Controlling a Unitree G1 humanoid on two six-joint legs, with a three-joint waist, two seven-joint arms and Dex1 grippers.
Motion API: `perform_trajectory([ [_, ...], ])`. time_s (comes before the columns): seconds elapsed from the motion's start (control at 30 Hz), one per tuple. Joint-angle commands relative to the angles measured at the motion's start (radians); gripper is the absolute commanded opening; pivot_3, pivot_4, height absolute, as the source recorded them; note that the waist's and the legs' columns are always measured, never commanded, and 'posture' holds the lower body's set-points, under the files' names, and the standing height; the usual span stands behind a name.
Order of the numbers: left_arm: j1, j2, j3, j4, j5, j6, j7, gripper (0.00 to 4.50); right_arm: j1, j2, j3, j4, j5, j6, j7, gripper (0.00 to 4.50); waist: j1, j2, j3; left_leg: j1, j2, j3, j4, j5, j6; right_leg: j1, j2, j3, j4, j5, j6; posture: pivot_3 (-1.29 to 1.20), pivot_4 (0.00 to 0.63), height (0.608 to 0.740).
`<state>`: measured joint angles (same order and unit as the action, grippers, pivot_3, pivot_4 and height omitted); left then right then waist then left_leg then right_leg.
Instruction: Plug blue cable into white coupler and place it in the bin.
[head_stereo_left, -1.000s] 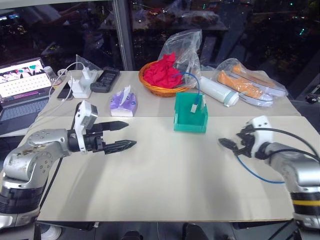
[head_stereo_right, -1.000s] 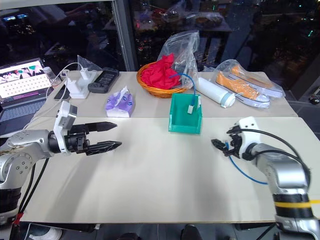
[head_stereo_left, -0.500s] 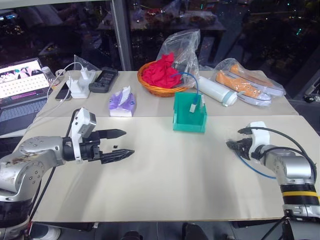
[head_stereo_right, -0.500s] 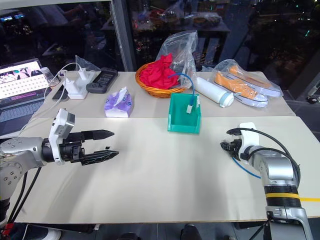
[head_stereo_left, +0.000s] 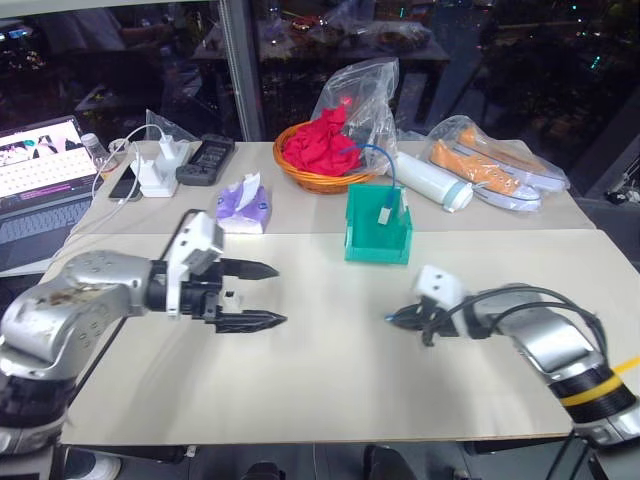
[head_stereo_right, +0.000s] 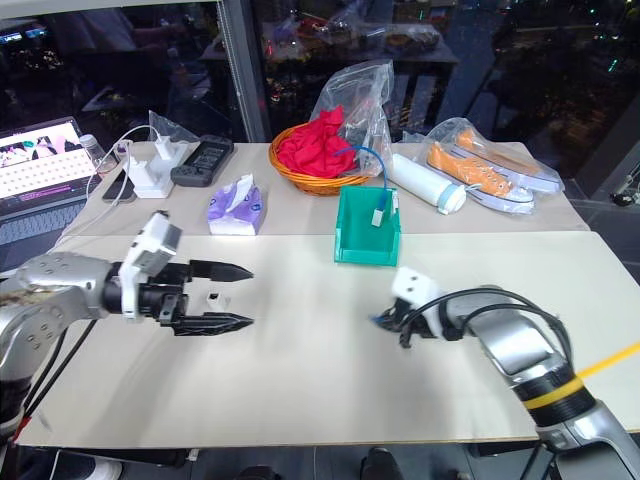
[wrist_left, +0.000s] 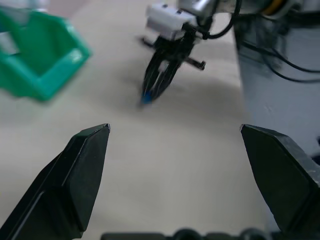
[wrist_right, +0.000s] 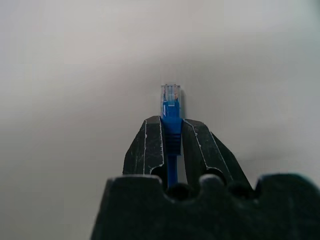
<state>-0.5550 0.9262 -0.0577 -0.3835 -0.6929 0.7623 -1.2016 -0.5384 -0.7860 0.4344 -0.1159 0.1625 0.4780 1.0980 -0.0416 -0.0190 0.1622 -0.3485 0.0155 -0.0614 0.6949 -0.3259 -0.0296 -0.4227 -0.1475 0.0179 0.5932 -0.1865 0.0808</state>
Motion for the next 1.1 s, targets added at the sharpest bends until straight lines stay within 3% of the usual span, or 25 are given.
perform_trajectory([
  [0.03, -0.074, -0.01, -0.131, -0.001, 0.105, -0.063, -0.061, 4.5, -0.025, 0.004, 0.053, 0.0, -0.051, -0.098, 0.089, 0.15, 0.001, 0.0, 0.0, 0.0, 0.0, 0.0, 0.0, 0.0, -0.001, 0.0, 0.0, 0.0, 0.0, 0.0, 0.0, 0.0, 0.15, 0.74],
  [0.2, -0.162, -0.093, -0.284, 0.057, 0.249, -0.124, -0.061, 4.5, 0.005, 0.015, 0.06, -0.03, -0.086, -0.131, 0.108, 0.15, 0.006, 0.0, 0.0, -0.001, 0.0, 0.0, 0.001, 0.0, -0.001, 0.0, 0.0, 0.0, 0.0, 0.0, 0.0, 0.0, 0.15, 0.74],
  [0.33, -0.184, -0.186, -0.405, 0.139, 0.385, -0.18, -0.023, 4.5, 0.048, 0.022, -0.014, -0.077, -0.04, -0.046, 0.075, 1.66, 0.005, 0.0, 0.0, -0.001, 0.0, 0.0, 0.0, 0.0, -0.001, 0.0, 0.0, 0.0, 0.0, 0.0, 0.0, 0.0, 0.15, 0.74],
  [0.47, -0.185, -0.216, -0.462, 0.148, 0.446, -0.171, -0.031, 4.5, 0.065, 0.019, -0.119, -0.139, 0.014, 0.039, 0.034, 3.04, 0.006, -0.001, 0.0, -0.002, 0.0, 0.0, 0.002, 0.0, -0.001, -0.001, 0.0, 0.0, 0.0, 0.0, 0.0, 0.0, 0.15, 0.74],
  [0.6, -0.203, -0.307, -0.552, 0.131, 0.51, -0.027, 0.053, 4.5, 0.109, -0.012, -0.297, -0.272, 0.134, 0.235, -0.025, 4.38, 0.016, -0.001, 0.0, -0.003, 0.0, 0.0, 0.002, 0.0, 0.0, -0.001, 0.0, 0.0, 0.001, 0.0, 0.0, 0.0, 0.15, 0.74],
  [0.8, -0.229, -0.411, -0.582, 0.255, 0.569, 0.019, 0.115, 4.5, 0.185, -0.038, -0.448, -0.421, 0.226, 0.429, -0.123, 4.45, 0.033, -0.001, 0.0, -0.004, -0.001, -0.001, 0.004, -0.001, 0.001, -0.001, 0.0, -0.001, 0.001, 0.0, 0.0, 0.0, 0.15, 0.74],
  [1.1, -0.214, -0.494, -0.588, 0.33, 0.58, 0.015, 0.133, 4.5, 0.302, -0.082, -0.579, -0.495, 0.284, 0.488, -0.206, 4.45, 0.033, -0.001, 0.0, -0.003, -0.001, -0.001, 0.006, -0.002, 0.004, 0.001, 0.0, 0.0, 0.001, 0.0, 0.001, 0.0, 0.15, 0.74],
])
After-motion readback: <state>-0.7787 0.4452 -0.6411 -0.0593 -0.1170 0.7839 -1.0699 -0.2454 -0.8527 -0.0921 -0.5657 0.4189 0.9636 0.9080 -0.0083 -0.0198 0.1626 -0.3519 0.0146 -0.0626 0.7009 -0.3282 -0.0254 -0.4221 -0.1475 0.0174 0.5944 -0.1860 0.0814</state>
